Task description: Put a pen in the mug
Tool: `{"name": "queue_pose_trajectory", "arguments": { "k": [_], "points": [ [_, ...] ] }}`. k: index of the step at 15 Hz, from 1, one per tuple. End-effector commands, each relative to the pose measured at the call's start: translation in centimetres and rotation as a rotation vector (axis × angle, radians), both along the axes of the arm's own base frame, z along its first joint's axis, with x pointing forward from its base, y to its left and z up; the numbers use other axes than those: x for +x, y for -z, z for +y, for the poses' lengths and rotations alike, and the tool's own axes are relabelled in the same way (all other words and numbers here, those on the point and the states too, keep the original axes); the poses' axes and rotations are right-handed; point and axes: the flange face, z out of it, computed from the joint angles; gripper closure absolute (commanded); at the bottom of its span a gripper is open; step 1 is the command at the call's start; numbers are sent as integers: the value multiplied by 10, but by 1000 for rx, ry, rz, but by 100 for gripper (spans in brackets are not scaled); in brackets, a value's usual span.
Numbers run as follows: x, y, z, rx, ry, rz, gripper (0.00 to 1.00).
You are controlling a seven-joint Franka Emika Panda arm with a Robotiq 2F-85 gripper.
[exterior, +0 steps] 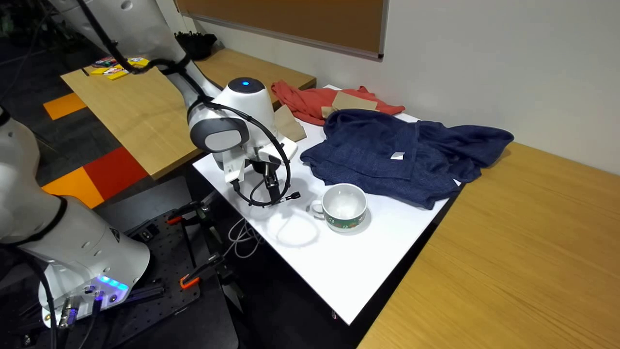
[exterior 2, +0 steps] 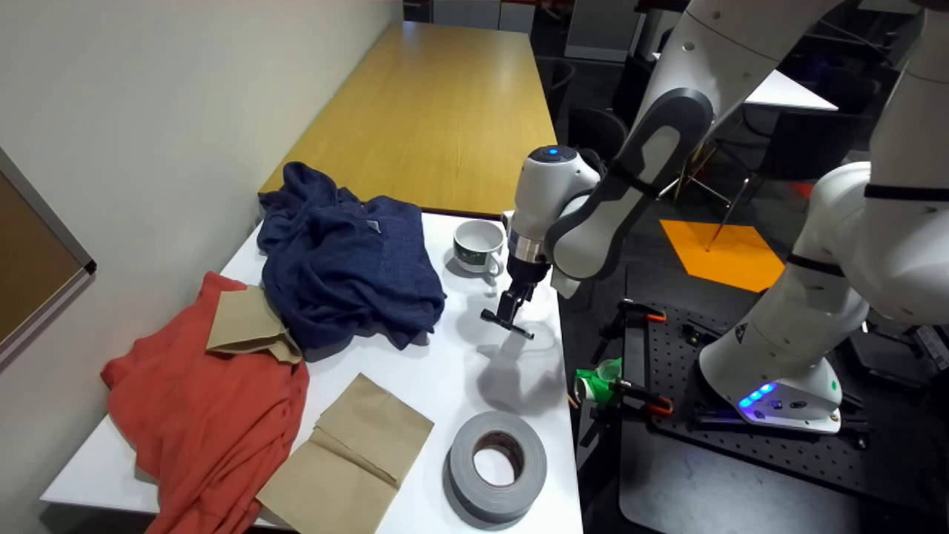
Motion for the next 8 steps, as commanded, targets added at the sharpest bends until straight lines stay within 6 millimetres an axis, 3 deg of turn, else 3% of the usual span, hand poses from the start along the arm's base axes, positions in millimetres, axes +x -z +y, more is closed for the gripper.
{"name": "queue_pose_trajectory", "arguments": {
  "k": [1,7,8],
  "points": [
    [11,14,3,-34,25,-5,0],
    [19,29,6,-70,42,12,0],
    [20,31,6,-73,43,15,25]
  ]
}}
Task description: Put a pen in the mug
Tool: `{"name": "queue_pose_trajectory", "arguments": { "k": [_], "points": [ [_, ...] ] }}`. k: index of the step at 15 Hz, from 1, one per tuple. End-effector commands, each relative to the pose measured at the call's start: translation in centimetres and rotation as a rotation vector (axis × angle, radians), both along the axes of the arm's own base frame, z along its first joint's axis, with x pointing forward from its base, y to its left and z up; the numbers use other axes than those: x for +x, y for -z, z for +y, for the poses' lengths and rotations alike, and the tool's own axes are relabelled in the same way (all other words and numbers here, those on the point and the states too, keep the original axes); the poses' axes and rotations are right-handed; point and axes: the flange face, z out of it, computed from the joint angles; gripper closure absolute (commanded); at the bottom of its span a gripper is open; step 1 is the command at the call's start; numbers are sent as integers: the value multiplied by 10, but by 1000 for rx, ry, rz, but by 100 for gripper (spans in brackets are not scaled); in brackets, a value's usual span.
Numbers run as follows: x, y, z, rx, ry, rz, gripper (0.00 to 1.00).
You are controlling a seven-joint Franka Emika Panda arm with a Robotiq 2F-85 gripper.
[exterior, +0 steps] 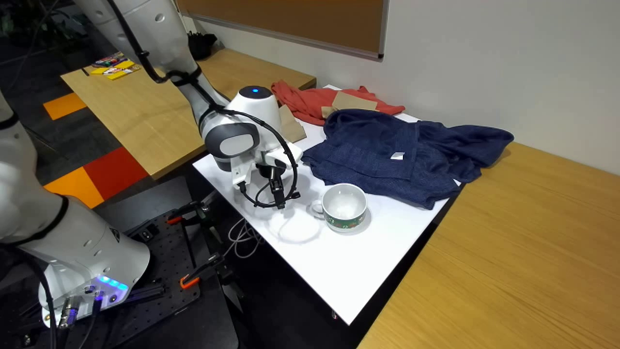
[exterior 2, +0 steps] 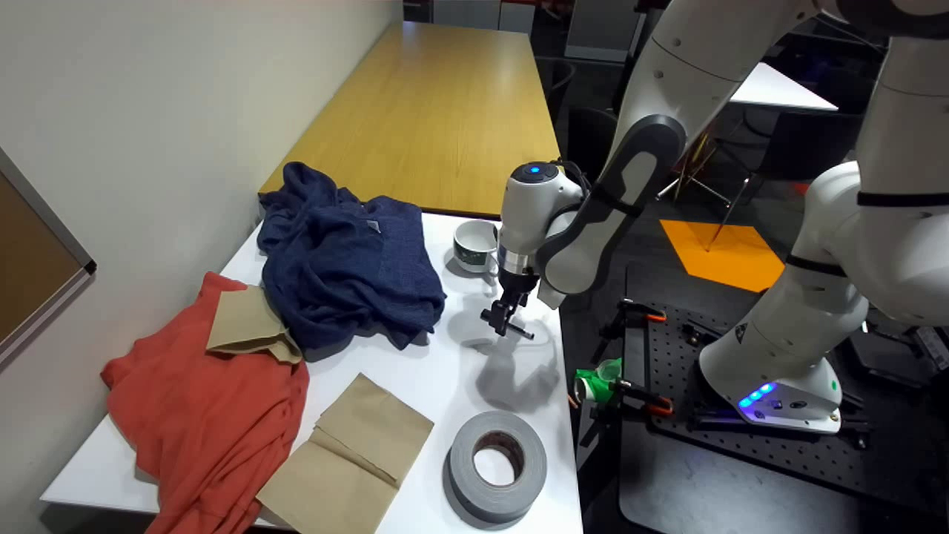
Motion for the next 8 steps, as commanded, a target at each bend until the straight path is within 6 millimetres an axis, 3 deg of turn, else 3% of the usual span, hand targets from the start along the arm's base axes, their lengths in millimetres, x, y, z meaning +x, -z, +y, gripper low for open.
{"name": "queue_pose_trajectory", "arguments": {
  "k": [1,8],
  "points": [
    [8,5,1,-26,19,-17,28],
    [9,8,-3,-25,26,-19,81]
  ]
}}
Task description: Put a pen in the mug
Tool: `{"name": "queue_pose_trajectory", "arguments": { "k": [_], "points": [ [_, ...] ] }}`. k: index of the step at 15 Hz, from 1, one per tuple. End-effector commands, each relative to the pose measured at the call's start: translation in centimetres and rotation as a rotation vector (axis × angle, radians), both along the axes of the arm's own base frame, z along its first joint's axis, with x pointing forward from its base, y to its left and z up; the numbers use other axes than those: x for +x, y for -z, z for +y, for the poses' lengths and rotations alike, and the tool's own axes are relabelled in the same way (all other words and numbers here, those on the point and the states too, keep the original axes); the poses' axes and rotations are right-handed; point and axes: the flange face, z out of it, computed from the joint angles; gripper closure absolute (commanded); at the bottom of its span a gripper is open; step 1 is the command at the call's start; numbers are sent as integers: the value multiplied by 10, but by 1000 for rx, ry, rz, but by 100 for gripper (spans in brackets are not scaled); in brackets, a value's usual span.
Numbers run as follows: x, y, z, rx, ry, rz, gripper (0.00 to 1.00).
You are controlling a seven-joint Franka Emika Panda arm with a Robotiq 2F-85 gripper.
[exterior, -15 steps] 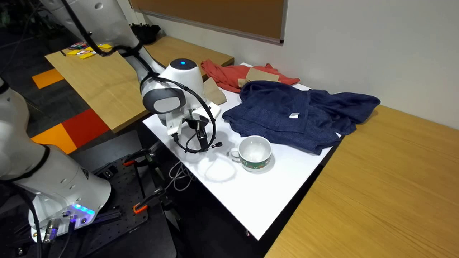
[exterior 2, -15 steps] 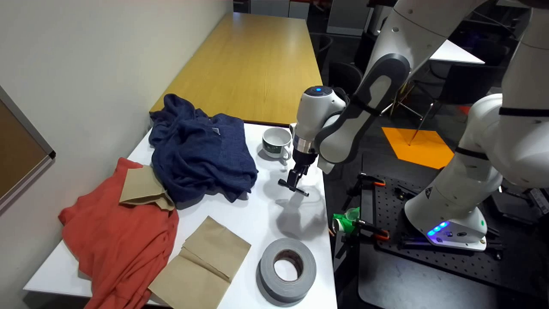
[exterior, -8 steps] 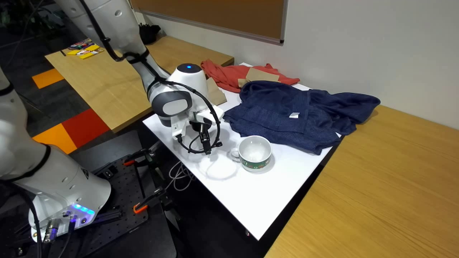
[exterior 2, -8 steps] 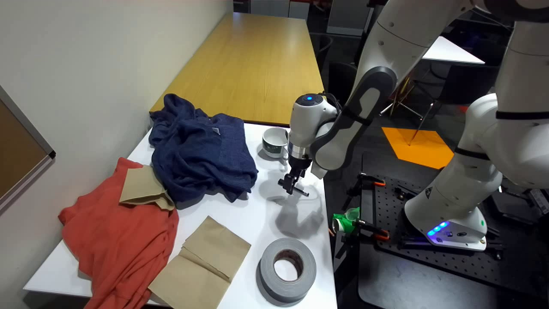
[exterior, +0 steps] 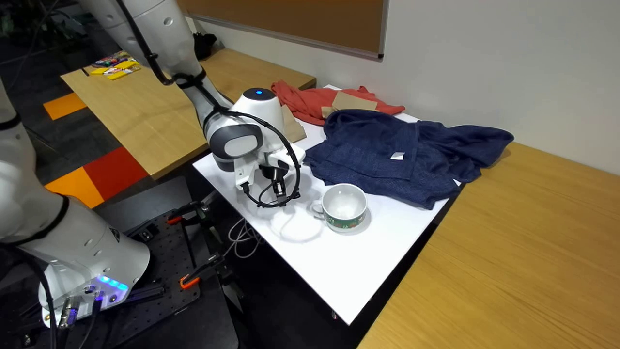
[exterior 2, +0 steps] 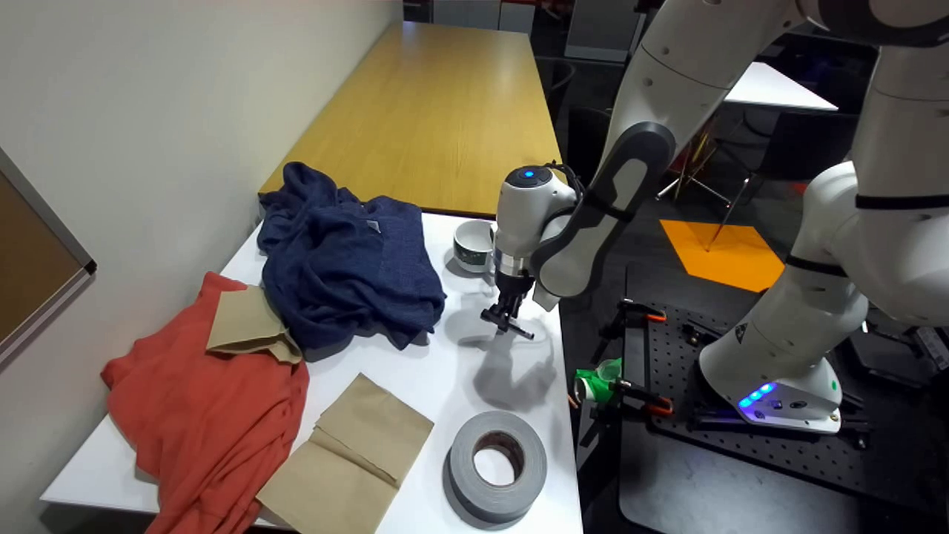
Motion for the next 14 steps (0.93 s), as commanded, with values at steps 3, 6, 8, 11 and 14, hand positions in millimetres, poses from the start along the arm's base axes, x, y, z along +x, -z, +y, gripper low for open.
{"name": "queue_pose_trajectory", "arguments": {
  "k": [3,6,8,11,14],
  "points": [
    [2,0,-3,-9,26,-22,99],
    [2,-1,-4,-10,27,-24,98],
    [2,-12,-4,-6,35,-38,97],
    [4,-45,-7,0,55,-102,97],
    [13,-84,-21,10,102,-177,97]
  ]
}}
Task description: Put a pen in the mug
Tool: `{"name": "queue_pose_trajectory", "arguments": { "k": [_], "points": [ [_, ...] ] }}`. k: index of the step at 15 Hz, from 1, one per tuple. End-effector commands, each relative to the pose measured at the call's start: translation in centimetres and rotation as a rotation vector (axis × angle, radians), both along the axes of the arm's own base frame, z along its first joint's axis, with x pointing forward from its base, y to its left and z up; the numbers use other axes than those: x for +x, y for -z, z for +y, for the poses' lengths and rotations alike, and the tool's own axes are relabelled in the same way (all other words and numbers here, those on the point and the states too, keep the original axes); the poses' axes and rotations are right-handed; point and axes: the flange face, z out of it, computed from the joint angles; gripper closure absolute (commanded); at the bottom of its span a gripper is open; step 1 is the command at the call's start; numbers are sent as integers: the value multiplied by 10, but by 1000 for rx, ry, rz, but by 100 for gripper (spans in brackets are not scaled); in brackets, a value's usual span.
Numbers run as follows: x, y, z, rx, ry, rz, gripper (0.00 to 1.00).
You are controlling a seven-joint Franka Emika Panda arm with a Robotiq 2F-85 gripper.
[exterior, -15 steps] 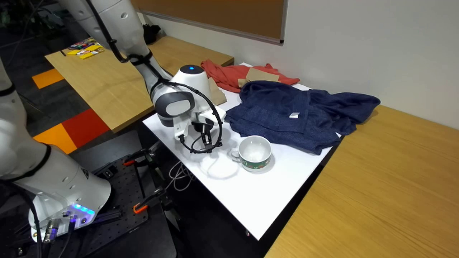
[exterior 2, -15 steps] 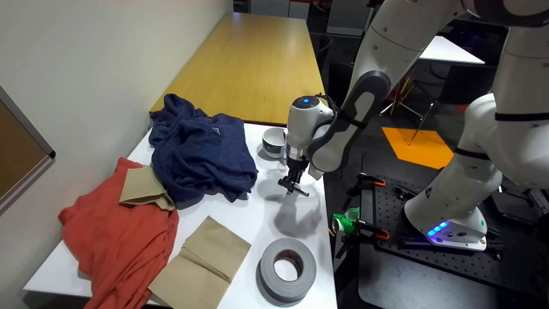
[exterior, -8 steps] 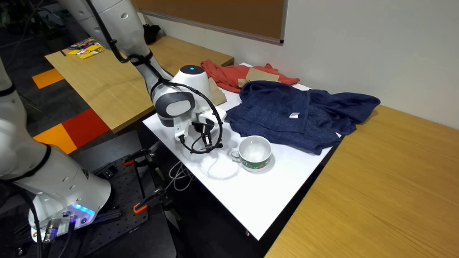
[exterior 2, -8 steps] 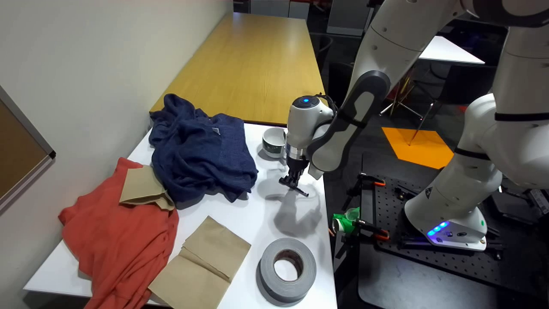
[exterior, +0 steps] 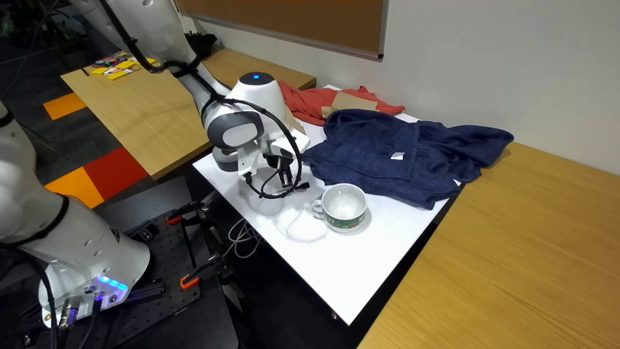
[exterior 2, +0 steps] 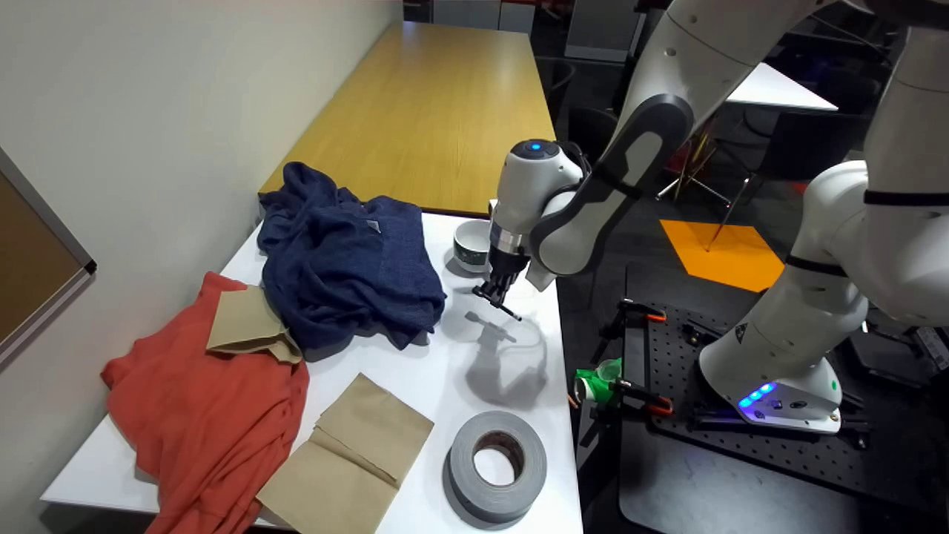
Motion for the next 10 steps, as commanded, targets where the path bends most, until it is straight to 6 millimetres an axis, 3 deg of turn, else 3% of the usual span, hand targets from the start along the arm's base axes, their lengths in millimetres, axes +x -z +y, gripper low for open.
{"name": "queue_pose_trajectory", "arguments": {
  "k": [1,5,10],
  "points": [
    [2,-55,-17,15,84,-101,97],
    [16,-91,-45,-7,178,-196,97],
    [37,-109,-82,-82,309,-268,97]
  ]
}}
